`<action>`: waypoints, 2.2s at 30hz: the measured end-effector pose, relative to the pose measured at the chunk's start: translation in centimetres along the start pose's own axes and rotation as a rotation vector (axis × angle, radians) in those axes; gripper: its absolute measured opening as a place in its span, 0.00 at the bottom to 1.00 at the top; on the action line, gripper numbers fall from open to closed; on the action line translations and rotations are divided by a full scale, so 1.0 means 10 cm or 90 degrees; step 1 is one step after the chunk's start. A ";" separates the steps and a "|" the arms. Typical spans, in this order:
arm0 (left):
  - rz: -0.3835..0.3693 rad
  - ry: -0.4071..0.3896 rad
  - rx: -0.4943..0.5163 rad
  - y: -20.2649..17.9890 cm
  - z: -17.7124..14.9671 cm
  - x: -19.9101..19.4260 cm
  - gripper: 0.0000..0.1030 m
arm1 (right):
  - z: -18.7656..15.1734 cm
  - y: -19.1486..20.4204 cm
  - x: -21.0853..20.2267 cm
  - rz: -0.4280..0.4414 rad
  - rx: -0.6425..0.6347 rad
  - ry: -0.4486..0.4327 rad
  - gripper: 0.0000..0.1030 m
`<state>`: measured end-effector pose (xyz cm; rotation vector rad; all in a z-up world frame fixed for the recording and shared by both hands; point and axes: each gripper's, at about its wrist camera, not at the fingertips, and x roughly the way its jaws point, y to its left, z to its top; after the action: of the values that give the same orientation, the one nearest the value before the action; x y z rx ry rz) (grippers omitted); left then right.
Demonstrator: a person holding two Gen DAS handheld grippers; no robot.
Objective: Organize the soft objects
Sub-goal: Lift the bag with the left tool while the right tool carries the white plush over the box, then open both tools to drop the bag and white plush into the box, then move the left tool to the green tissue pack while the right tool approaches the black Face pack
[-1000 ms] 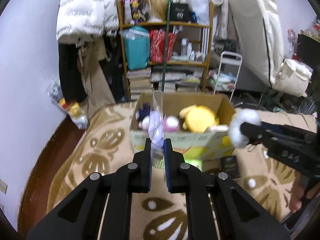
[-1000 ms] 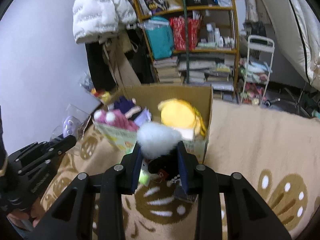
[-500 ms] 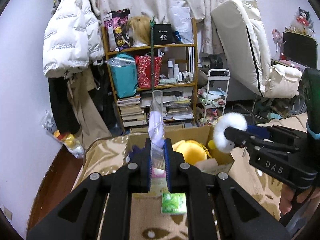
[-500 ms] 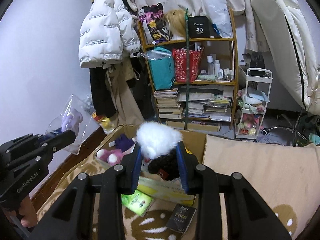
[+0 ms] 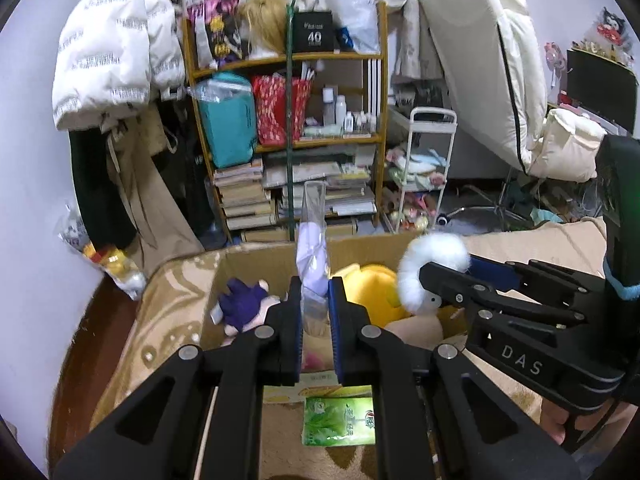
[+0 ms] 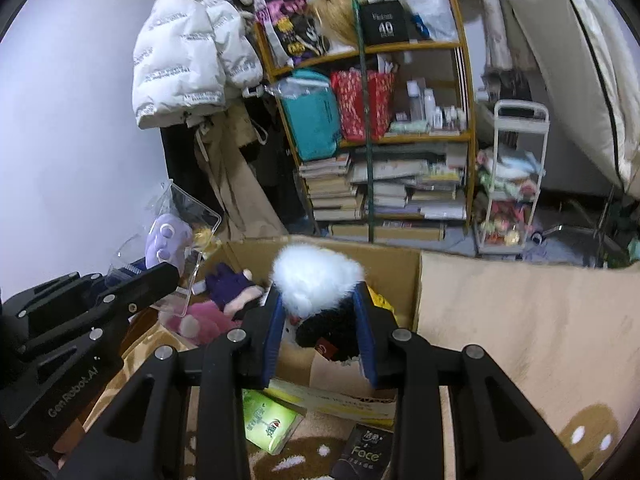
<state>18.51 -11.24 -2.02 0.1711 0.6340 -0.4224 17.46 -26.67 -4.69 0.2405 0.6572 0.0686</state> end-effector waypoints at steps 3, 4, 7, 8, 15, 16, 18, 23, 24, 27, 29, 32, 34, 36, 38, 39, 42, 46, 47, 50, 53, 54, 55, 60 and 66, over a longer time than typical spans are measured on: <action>-0.016 0.013 -0.023 0.05 -0.04 0.09 0.14 | -0.05 -0.04 0.08 -0.005 0.007 0.014 0.34; -0.009 0.010 -0.021 0.05 -0.05 0.10 0.14 | -0.06 -0.05 0.10 -0.007 0.011 0.017 0.34; 0.019 0.006 -0.005 0.06 -0.07 0.11 0.17 | -0.09 -0.10 0.15 -0.003 0.022 0.028 0.35; 0.020 0.007 -0.007 0.07 -0.08 0.11 0.17 | -0.09 -0.12 0.16 -0.002 0.026 0.030 0.35; 0.027 0.018 -0.019 0.16 -0.10 0.06 0.21 | -0.14 -0.18 0.14 0.021 0.040 0.036 0.37; 0.019 0.022 -0.018 0.18 -0.11 0.04 0.21 | -0.14 -0.17 0.12 0.018 0.037 0.036 0.41; 0.023 0.023 -0.017 0.19 -0.12 -0.01 0.22 | -0.15 -0.16 0.09 0.018 0.037 0.035 0.49; 0.043 0.022 -0.006 0.16 -0.17 -0.14 0.32 | -0.16 -0.08 0.00 0.016 0.020 0.041 0.52; 0.045 0.021 -0.005 0.16 -0.18 -0.17 0.33 | -0.16 -0.07 -0.01 0.015 0.017 0.040 0.53; 0.050 0.020 -0.008 0.14 -0.21 -0.25 0.40 | -0.18 -0.08 -0.10 0.020 0.017 0.033 0.62; 0.055 0.015 -0.012 0.14 -0.25 -0.33 0.50 | -0.18 -0.09 -0.15 0.015 0.021 0.032 0.64; 0.060 0.013 -0.008 0.13 -0.28 -0.40 0.60 | -0.19 -0.11 -0.23 0.010 0.029 0.034 0.69; 0.063 0.014 -0.009 0.13 -0.29 -0.45 0.75 | -0.20 -0.13 -0.29 0.001 0.037 0.032 0.74; 0.070 0.006 -0.015 0.13 -0.31 -0.51 0.88 | -0.22 -0.14 -0.35 -0.003 0.042 0.032 0.77; 0.072 0.006 -0.018 0.14 -0.33 -0.57 0.92 | -0.24 -0.14 -0.38 -0.006 0.042 0.037 0.81; 0.072 0.012 -0.018 0.14 -0.35 -0.58 0.92 | -0.25 -0.14 -0.39 -0.011 0.042 0.040 0.84; 0.071 0.033 -0.018 0.13 -0.42 -0.59 0.92 | -0.29 -0.15 -0.42 -0.017 0.050 0.047 0.98; 0.069 0.052 -0.031 0.14 -0.52 -0.62 0.93 | -0.36 -0.16 -0.40 -0.018 0.056 0.071 1.00; 0.068 0.056 -0.033 0.14 -0.55 -0.62 0.93 | -0.38 -0.16 -0.39 -0.020 0.054 0.079 1.00; 0.065 0.072 -0.028 0.13 -0.64 -0.64 0.93 | -0.47 -0.17 -0.39 -0.029 0.050 0.100 1.00; 0.062 0.088 -0.024 0.10 -0.69 -0.62 0.93 | -0.54 -0.18 -0.39 -0.031 0.055 0.119 1.00; 0.062 0.092 -0.024 0.09 -0.71 -0.62 0.93 | -0.56 -0.19 -0.39 -0.033 0.056 0.123 1.00; 0.061 0.095 -0.025 0.09 -0.72 -0.62 0.93 | -0.58 -0.19 -0.39 -0.035 0.056 0.127 1.00; 0.051 0.112 -0.026 0.08 -0.82 -0.51 0.93 | -0.62 -0.20 -0.35 -0.042 0.060 0.138 1.00; 0.029 0.119 -0.036 0.11 -0.90 -0.31 0.93 | -0.62 -0.23 -0.28 -0.051 0.067 0.144 1.00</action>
<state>11.94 -6.71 -7.29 0.1724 0.8228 -0.3458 11.35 -28.01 -8.32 0.3105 0.8966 -0.0159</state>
